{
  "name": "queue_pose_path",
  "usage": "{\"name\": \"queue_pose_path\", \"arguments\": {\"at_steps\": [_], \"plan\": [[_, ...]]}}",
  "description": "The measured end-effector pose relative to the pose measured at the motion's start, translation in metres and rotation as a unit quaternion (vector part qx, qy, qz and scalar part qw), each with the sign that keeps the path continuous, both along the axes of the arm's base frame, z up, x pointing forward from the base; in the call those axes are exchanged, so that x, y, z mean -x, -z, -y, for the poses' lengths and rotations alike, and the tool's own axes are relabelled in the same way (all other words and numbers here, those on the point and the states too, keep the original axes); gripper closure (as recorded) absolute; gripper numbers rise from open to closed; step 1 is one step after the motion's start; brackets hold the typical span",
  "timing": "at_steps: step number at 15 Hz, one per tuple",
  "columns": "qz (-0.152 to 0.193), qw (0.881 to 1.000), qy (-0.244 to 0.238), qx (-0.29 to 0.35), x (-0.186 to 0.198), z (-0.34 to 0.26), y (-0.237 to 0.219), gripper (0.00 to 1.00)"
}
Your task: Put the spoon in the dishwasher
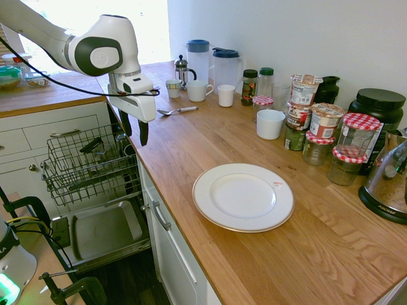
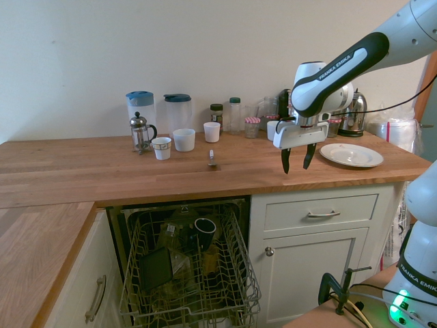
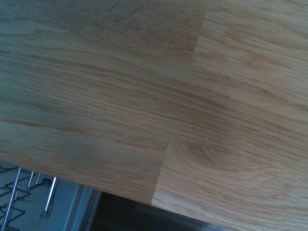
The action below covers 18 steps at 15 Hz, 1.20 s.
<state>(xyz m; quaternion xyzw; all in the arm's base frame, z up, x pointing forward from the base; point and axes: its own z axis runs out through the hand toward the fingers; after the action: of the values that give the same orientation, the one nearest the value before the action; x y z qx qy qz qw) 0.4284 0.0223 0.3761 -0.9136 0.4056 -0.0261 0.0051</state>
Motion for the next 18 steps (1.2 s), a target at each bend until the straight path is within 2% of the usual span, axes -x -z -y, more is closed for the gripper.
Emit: {"name": "queue_pose_path", "arguments": {"at_steps": [2,5,9,12,18], "plan": [[-0.004,1.0,0.008,-0.004,0.0,0.001,0.001,0.0],[0.002,0.999,0.047,-0.01,-0.013,-0.013,-0.004,0.0],[0.02,0.996,0.09,-0.015,-0.055,-0.063,-0.016,0.0],[0.046,0.992,0.118,-0.01,-0.091,-0.099,-0.028,0.0],[0.077,0.982,0.169,-0.027,-0.181,-0.142,-0.028,0.0]]}}
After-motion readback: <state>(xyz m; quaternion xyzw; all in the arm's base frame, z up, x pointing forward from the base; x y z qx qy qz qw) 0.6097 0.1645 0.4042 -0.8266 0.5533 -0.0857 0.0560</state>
